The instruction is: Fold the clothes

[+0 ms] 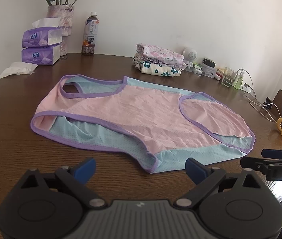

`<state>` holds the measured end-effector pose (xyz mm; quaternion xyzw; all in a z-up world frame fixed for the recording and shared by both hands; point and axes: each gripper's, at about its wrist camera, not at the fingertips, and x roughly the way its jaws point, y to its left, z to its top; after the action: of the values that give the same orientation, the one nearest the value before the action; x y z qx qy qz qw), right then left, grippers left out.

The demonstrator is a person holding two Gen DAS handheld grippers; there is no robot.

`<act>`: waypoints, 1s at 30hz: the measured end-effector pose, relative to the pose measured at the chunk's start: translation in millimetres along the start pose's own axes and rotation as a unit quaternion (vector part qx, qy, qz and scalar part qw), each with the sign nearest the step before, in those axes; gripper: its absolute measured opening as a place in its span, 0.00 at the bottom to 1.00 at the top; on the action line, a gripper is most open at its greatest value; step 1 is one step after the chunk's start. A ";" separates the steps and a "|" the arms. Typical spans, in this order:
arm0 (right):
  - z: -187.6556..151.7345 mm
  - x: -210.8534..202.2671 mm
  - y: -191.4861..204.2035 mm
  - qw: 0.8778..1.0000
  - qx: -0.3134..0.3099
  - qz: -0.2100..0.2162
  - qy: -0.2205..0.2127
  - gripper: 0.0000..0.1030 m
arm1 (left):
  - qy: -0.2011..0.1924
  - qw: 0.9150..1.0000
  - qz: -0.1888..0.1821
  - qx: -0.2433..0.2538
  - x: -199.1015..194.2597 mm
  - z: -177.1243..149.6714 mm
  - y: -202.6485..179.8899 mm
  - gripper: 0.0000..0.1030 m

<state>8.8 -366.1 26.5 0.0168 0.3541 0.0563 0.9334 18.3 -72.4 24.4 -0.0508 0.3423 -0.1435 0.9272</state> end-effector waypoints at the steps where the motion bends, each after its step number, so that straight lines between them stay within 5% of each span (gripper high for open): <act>1: 0.0 0.1 -0.7 1.000 0.002 0.000 0.000 1.00 | 0.000 1.000 0.000 0.000 0.5 0.1 -0.5 0.94; 30: -9.2 1.0 -3.9 1.000 0.024 0.019 -0.005 1.00 | -0.013 1.000 -0.006 -0.009 -2.2 -6.4 3.1 0.99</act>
<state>3.8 -369.9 18.7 0.0462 0.3503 0.0655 0.9332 13.2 -68.7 20.3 -0.0629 0.3309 -0.1457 0.9302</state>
